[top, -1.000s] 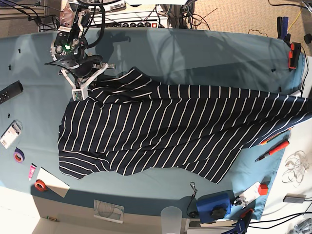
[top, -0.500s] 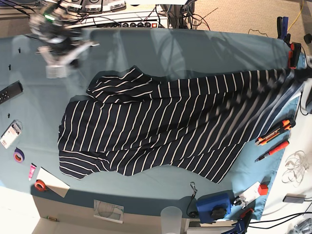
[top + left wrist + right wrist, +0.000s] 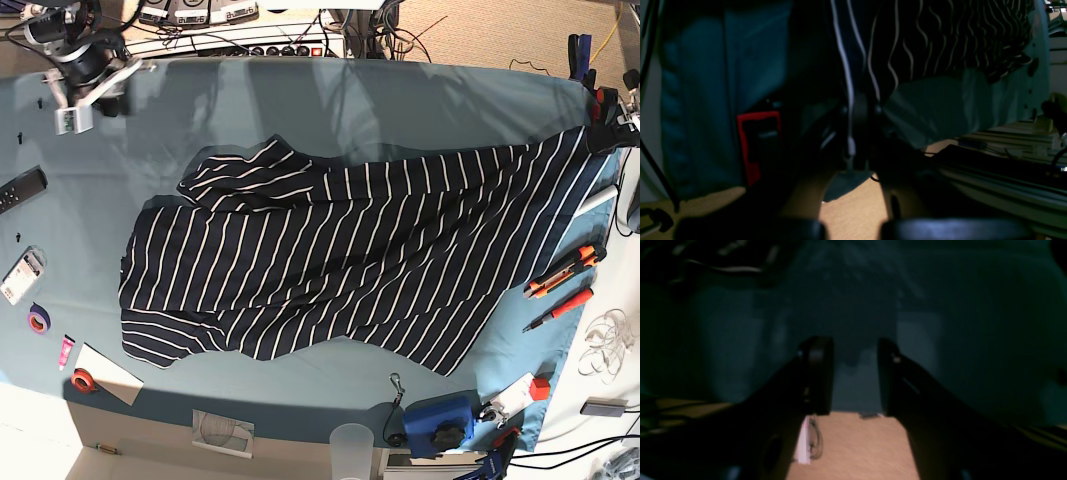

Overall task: Layout the t-shirt on the table in an organized manner, then fold the t-shirt properly
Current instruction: 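Pull the shirt with both grippers to stretch it across the table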

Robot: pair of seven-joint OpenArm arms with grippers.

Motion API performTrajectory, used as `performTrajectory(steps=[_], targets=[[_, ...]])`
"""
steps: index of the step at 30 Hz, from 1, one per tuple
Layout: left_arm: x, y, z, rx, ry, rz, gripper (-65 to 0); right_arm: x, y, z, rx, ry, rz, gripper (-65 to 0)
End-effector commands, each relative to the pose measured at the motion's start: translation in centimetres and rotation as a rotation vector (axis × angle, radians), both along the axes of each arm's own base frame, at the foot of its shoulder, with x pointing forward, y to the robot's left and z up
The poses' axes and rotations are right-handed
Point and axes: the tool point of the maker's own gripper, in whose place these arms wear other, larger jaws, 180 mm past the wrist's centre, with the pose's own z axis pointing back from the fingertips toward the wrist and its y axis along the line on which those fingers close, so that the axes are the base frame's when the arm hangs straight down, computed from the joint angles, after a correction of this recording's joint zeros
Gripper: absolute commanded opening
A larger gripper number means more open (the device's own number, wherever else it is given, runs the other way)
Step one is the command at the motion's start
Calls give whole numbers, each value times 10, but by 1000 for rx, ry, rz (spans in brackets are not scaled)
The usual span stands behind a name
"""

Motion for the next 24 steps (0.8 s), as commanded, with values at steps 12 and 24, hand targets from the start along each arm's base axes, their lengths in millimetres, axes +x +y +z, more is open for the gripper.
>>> performTrajectory(steps=[12, 24], targets=[[9, 8, 15, 19, -45, -2, -650, 39, 71, -86, 480, 5, 3, -418], [9, 8, 15, 19, -45, -2, -650, 102, 107, -62, 597, -135, 14, -418]])
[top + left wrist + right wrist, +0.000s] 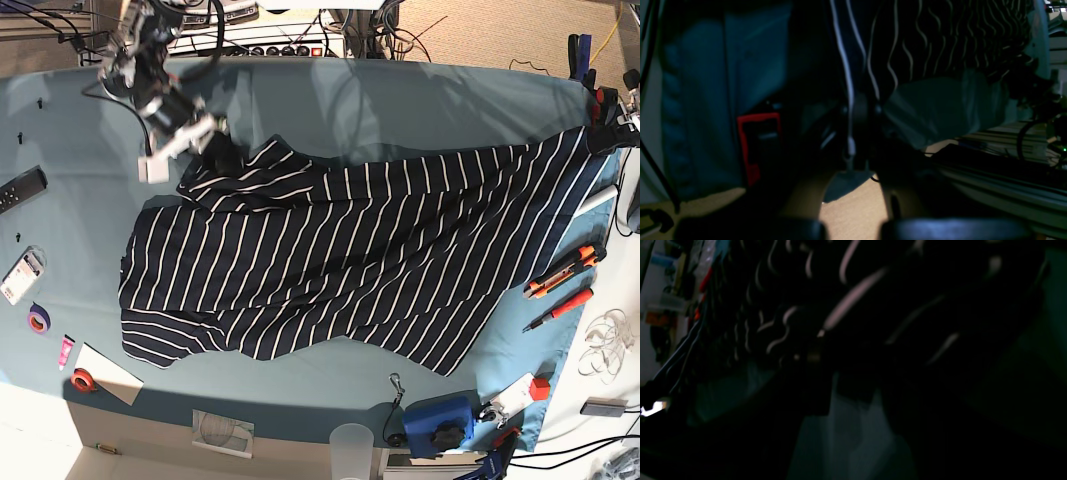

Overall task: Layout the t-shirt on the table in an organized manner, then fold the t-shirt properly
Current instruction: 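Pull the shirt with both grippers to stretch it across the table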

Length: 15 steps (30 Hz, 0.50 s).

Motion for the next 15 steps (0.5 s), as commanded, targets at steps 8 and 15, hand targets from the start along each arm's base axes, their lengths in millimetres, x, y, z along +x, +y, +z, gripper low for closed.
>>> performTrajectory(steps=[8, 15], targets=[[8, 8, 15, 19, -43, -2, -650, 41, 24, 13, -57, -66, 30, -418], [8, 8, 14, 19, -43, -2, -650, 47, 40, 2, -175, -23, 99, -621]])
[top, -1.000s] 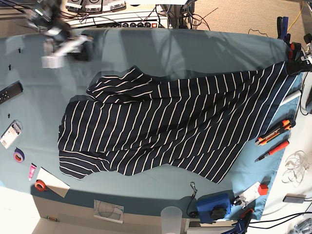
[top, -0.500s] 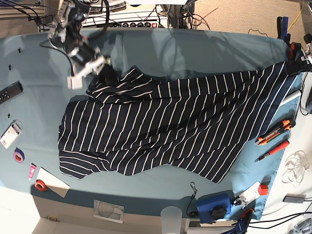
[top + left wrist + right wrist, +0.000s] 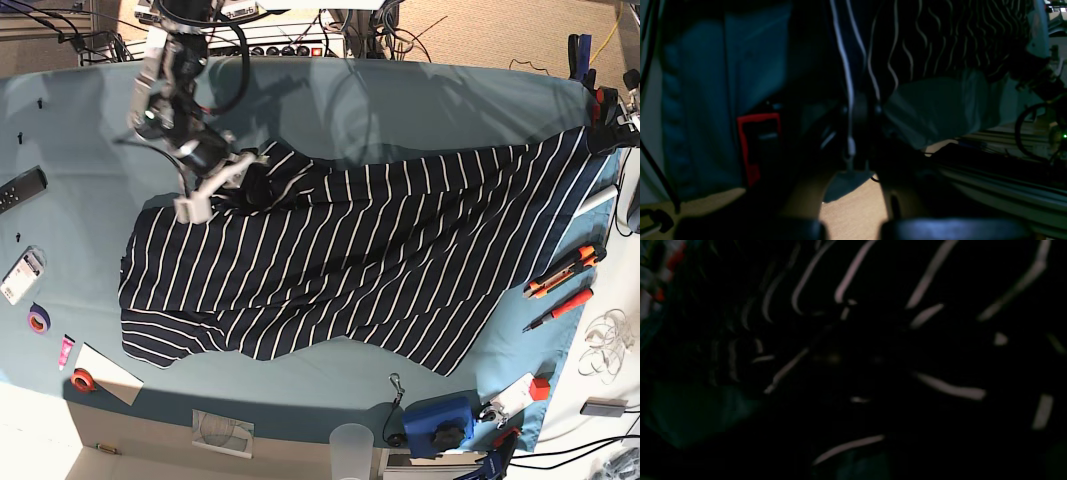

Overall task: Layout the t-shirt on the table in an organized manner, then fold the t-shirt properly
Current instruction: 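Pull the shirt with both grippers to stretch it across the table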

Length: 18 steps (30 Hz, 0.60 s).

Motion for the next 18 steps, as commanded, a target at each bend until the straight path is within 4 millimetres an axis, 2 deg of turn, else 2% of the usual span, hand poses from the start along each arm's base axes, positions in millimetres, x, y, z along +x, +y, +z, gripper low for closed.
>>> performTrajectory(steps=[1, 4, 6, 10, 14, 18], targets=[[8, 8, 14, 19, -43, -2, -650, 6, -4, 6, -22, -20, -8, -650], [8, 8, 14, 19, -43, -2, -650, 4, -10, 1, -80, -6, -4, -650], [8, 8, 14, 19, -43, -2, -650, 2, -10, 6, -98, -15, 30, -650], [8, 8, 14, 19, -42, -2, -650, -2, -9, 37, -153, -102, 70, -650], [8, 8, 14, 17, -40, 1, -650, -16, -19, 70, -278, -178, 68, -650], [8, 8, 14, 16, -39, 2, -650, -39, -39, 78, -343, -153, 34, -650]])
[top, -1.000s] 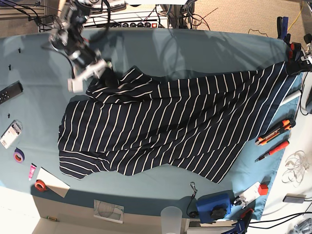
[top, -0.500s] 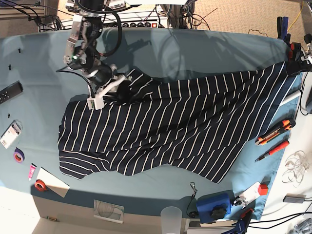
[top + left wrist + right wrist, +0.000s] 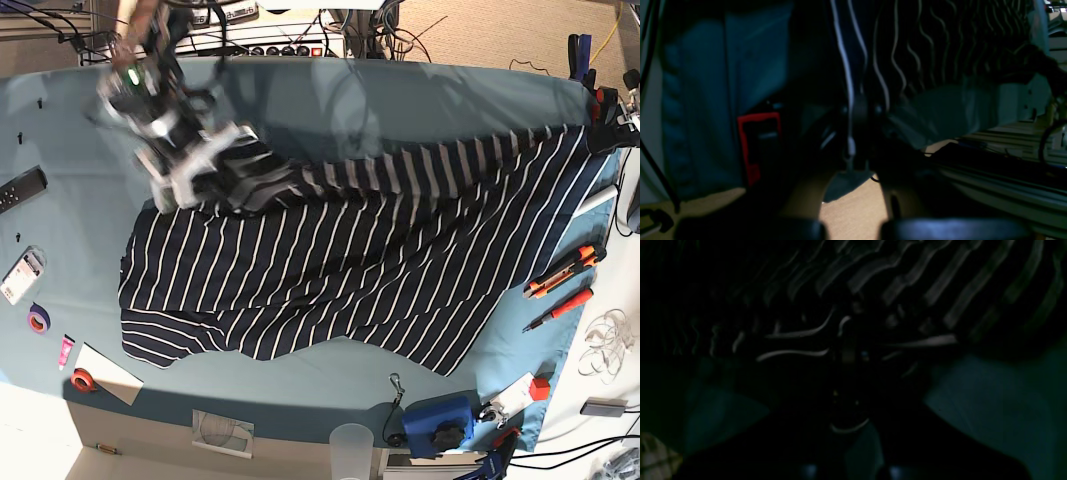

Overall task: Layout the t-shirt on the table in an organized manner, then fold the t-shirt properly
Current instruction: 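Pull the shirt with both grippers to stretch it across the table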

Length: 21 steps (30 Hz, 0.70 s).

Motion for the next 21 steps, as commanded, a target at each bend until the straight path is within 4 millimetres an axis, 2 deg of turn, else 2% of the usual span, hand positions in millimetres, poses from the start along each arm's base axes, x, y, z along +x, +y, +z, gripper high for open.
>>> performTrajectory(steps=[1, 10, 17, 21], targets=[[8, 8, 14, 16, -41, 2, -650, -2, -8, 9, -11, -31, -21, -650], [4, 6, 10, 0, -18, 18, -650, -49, -74, 11, 1, 30, -152, -650], [-36, -8, -14, -31, 80, 21, -650, -73, -138, 32, -96, 52, -241, -650], [-54, -6, -20, -29, 126, 27, -650, -87, -161, 38, -152, 98, -255, -650]])
